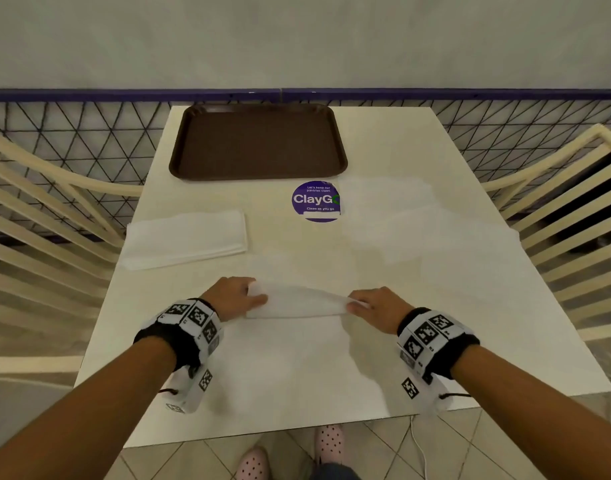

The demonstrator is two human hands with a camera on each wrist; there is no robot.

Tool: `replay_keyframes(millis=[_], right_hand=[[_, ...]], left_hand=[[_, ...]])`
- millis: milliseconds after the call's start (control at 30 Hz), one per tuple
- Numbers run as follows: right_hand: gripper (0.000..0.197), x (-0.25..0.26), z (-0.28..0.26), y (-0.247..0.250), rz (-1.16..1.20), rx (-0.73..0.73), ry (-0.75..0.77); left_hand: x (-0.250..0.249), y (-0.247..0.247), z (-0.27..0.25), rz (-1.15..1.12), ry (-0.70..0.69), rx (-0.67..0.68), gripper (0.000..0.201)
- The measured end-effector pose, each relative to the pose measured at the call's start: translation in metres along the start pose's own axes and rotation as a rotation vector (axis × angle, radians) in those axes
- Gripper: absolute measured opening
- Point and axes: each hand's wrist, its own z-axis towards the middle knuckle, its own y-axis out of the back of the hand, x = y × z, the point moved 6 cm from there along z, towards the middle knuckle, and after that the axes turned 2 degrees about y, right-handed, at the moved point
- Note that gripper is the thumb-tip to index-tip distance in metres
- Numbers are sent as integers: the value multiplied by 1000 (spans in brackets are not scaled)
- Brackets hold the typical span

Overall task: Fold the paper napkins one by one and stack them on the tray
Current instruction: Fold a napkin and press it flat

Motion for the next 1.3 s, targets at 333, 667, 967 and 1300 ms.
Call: replay_keyframes(millis=[333,667,967,1300], right_hand=[[42,-10,30,28,184,-77,-238],[41,-18,63,34,235,-69,-313],[42,-26,78,33,249,-65,-351],[54,-24,84,37,187,-91,-347]], left_hand=[[18,-3,21,-349,157,-20,29],[18,-3,36,-324,283,-21,33],[18,0,43,-269,351,3,36],[15,1,44,-87,410,-30,48]])
